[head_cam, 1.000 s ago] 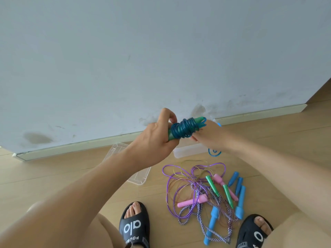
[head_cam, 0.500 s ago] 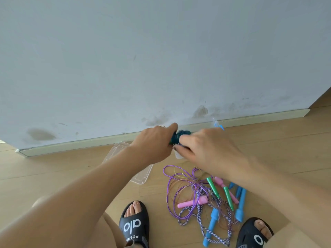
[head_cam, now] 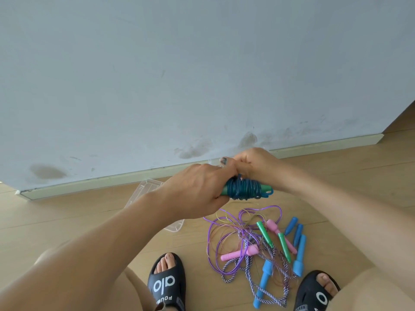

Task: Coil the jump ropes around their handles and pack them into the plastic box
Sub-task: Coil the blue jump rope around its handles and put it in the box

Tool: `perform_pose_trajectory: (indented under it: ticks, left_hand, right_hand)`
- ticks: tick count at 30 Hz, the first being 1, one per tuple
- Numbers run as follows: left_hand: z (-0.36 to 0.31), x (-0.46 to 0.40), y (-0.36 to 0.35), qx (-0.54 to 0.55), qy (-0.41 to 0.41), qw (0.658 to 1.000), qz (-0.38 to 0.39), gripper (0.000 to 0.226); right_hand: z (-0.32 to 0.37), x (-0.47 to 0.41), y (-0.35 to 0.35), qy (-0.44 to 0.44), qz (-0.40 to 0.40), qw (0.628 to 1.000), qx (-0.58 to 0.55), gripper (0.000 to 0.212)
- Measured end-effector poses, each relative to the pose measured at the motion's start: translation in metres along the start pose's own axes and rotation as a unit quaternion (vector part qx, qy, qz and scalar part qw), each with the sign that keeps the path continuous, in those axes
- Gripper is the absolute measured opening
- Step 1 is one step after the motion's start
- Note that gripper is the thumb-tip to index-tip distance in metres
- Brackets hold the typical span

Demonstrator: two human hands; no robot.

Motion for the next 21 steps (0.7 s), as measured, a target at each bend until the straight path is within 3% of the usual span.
perform_pose_trajectory:
  ticks: [4,7,9,11,15,18,21]
  left_hand:
    - [0.004,0.006,0.004,0.130,0.045,0.991,-0.011,0.037]
    - [0.014,0.004,0.013,0.251,0.154,0.954,-0.065,0.039]
    - [0.021,0.000,0.014,0.301,0.210,0.928,-0.070,0.042]
    - [0.036,-0.004,0.013,0.347,0.267,0.896,-0.079,0.036]
    - [0.080,0.003,0.006,0.448,0.436,0.771,-0.119,0.024]
    - [0.086,0.004,-0.001,0.450,0.459,0.762,-0.084,0.027]
    - [0.084,0.000,-0.002,0.508,0.467,0.719,-0.084,0.026]
  right_hand:
    - [-0.004,0.009,-0.018,-0.064,-0.011,0.992,-0.111,0.054]
    - [-0.002,0.013,-0.022,-0.103,-0.025,0.978,-0.180,0.037]
    - [0.002,0.013,-0.021,-0.128,-0.038,0.968,-0.214,0.047]
    - [0.007,0.015,-0.020,-0.140,-0.030,0.955,-0.261,0.051]
    - [0.005,0.022,-0.020,-0.172,-0.004,0.943,-0.284,0.045]
    - [0.005,0.023,-0.023,-0.173,-0.007,0.938,-0.301,0.040]
    - [0.001,0.023,-0.028,-0.197,-0.003,0.926,-0.323,0.031]
Point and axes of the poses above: each hand's wrist, its own x-axis away from the middle knuckle, its own y-axis out of the back of the hand, z = x × y, the point moved 6 cm from there along -x, towards the middle knuckle, and after that the axes turned 12 degrees about -z, right-handed, at the moved point
